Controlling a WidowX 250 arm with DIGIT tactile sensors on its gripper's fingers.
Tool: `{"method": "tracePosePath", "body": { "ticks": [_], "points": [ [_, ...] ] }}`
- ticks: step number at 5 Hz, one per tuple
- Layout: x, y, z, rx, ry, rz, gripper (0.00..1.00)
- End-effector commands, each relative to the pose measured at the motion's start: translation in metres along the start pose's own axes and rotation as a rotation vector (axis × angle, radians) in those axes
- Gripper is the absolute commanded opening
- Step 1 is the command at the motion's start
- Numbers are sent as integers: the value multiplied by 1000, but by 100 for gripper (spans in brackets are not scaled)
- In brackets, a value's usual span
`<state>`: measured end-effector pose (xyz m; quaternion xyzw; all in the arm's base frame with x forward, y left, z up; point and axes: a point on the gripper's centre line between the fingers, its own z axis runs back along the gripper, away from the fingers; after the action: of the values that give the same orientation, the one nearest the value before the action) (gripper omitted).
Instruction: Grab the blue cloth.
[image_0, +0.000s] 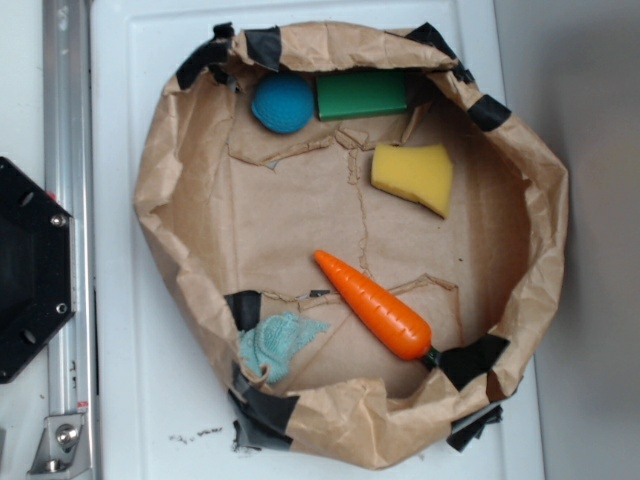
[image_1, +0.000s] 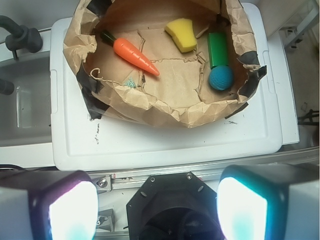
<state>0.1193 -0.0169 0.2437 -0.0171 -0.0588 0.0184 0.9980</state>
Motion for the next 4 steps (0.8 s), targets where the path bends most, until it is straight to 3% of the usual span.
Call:
{"method": "tracePosePath", "body": {
  "ticks": [1,2,3,4],
  "points": [
    [0,0,0,0,0,0,100],
    [45,18,-48,112,-9,111,100],
    [92,12,-87,39,-20,53,100],
    [133,3,-128,-58,39,58,100]
  ]
}}
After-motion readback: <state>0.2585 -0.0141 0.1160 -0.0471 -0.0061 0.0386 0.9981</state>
